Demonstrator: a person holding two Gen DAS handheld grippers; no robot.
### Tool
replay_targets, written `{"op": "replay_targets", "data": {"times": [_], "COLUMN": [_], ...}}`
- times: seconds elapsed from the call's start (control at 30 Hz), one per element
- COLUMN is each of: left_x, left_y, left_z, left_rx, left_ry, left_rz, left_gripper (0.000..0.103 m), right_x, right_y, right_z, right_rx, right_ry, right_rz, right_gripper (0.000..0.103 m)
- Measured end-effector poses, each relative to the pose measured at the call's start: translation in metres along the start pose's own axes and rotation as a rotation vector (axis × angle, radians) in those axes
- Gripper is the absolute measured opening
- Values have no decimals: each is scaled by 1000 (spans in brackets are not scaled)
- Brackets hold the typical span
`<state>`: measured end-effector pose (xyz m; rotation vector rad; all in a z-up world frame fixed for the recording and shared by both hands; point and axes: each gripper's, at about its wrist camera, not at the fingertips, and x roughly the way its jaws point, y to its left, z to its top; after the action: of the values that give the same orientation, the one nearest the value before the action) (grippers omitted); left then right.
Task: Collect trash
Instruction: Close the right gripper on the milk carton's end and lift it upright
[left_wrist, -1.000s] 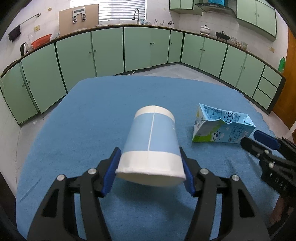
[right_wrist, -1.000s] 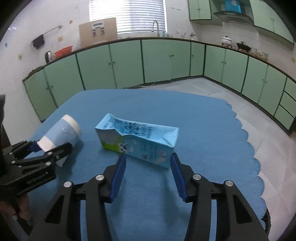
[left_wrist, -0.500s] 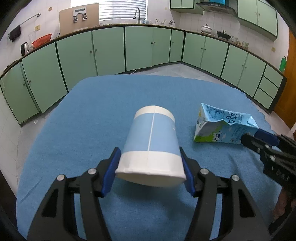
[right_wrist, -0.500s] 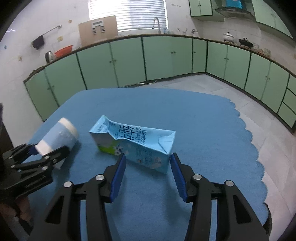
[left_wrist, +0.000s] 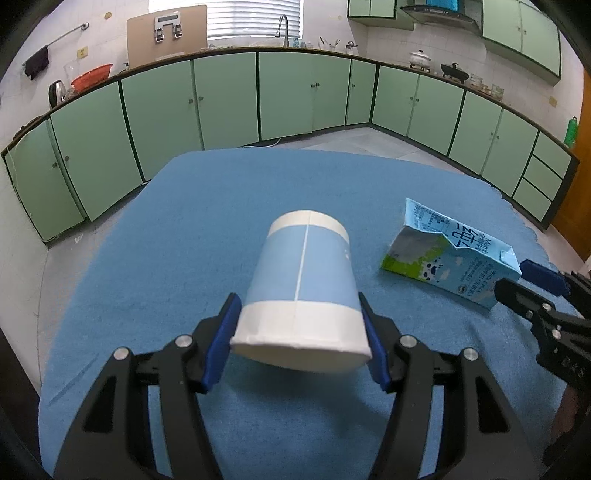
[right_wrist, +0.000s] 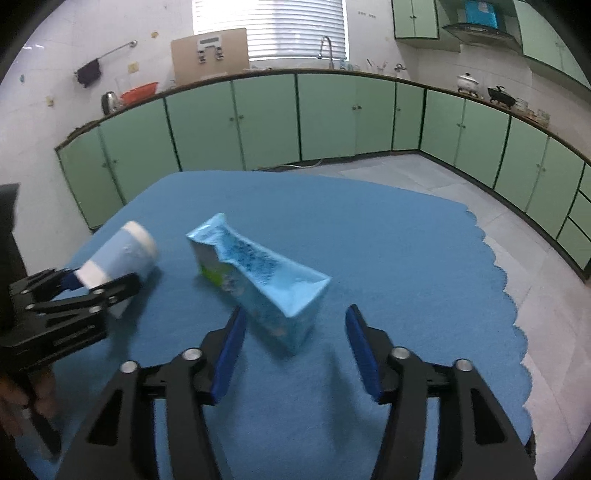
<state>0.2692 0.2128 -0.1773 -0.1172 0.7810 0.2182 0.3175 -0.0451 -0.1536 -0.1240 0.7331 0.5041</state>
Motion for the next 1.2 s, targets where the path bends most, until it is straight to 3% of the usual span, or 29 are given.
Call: {"op": "replay_targets", "data": {"times": [0.07,0.23,0.27,0.4,0.53,0.73,0.93,1.2], "left_x": [1,4,4,5,4,-5,-19,-22], "left_y": [0,3,3,4,4,-6,-24,-41], "left_z": [0,0,1,2,1,-2,-8,-29], "left_rx": [-1,-4,-3,-1,0,15,48,82], "left_ry": [2,9,9,9,4,-3,-8,28], "left_rz": [-1,-2,-2,-1,-1,-22,-71,-90], "left_gripper": [59,60,60,60,60,60,60,60], "right_x": [5,18,19,17,8,-22,-60,-68], "right_y": [-1,-1,-1,0,2,0,-12,-21], "right_z": [3,8,9,8,2,-9,-28,-54], "right_rx": [-10,-18,-17,-34,-47,7,66,95], "right_ry": [5,28,31,30,28,-21,-54,9], "right_rz": [2,42,53,85,98,51,-64,-26], "right_gripper": [70,70,68,39,36,35,35,39]}}
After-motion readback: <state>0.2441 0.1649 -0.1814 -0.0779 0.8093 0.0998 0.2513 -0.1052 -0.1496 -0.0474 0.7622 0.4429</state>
